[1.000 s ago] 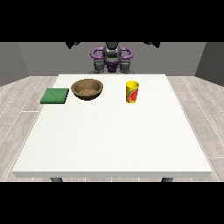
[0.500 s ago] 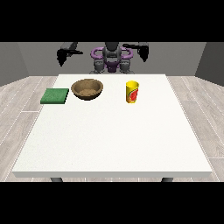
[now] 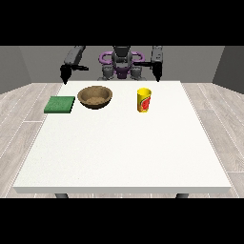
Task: Pick the cup and pour the ball into the bowl, then pick the bowl and place it on the pad
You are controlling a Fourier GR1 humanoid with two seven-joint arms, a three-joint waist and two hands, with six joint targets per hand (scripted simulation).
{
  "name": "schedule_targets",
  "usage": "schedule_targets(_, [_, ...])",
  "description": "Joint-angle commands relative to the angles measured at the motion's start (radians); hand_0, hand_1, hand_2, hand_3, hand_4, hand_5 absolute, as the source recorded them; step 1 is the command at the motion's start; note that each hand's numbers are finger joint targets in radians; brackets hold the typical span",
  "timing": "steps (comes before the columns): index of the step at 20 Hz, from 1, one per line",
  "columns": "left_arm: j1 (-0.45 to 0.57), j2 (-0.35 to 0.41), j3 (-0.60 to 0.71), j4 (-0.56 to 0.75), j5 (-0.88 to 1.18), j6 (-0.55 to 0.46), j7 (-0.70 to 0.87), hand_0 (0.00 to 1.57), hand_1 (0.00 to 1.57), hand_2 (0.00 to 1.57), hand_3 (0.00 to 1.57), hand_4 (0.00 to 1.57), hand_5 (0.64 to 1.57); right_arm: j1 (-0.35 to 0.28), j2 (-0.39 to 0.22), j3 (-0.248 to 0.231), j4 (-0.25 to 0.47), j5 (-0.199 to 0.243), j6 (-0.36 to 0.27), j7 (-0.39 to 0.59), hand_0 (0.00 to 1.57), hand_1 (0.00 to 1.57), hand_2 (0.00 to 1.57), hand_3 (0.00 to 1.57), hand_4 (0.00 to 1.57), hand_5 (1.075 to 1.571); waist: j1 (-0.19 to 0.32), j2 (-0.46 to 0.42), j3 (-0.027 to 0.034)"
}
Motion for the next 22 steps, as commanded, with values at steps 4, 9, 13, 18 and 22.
schedule_targets(4, [-0.204,0.059,0.151,0.197,0.031,0.001,-0.152,0.00,0.00,0.00,0.00,0.00,1.466,-0.130,-0.025,-0.021,0.082,-0.010,0.049,-0.104,0.00,0.00,0.00,0.00,0.00,1.548,-0.046,0.179,-0.0001])
schedule_targets(9, [-0.262,0.068,0.192,0.351,0.039,0.001,-0.210,0.00,0.00,0.00,0.00,0.00,1.415,-0.148,-0.013,-0.005,0.162,0.025,0.046,-0.155,0.00,0.00,0.00,0.00,0.00,1.548,-0.065,0.186,-0.0004])
schedule_targets(13, [-0.312,0.060,0.201,0.393,0.045,0.003,-0.275,0.00,0.00,0.00,0.00,0.00,1.412,-0.192,-0.060,-0.044,0.282,0.020,0.114,-0.285,0.00,0.00,0.00,0.00,0.00,1.547,-0.062,0.245,0.0003])
schedule_targets(18, [-0.375,0.092,0.249,0.554,0.057,-0.009,-0.350,0.00,0.00,0.00,0.00,0.00,1.393,-0.236,-0.052,-0.036,0.276,0.018,0.096,-0.245,0.00,0.00,0.00,0.00,0.00,1.548,-0.081,0.258,-0.0002])
schedule_targets(22, [-0.408,0.111,0.280,0.609,0.078,-0.029,-0.413,0.00,0.00,0.00,0.00,0.00,1.391,-0.222,-0.062,-0.045,0.316,0.041,0.097,-0.343,0.00,0.00,0.00,0.00,0.00,1.548,-0.099,0.298,-0.0002])
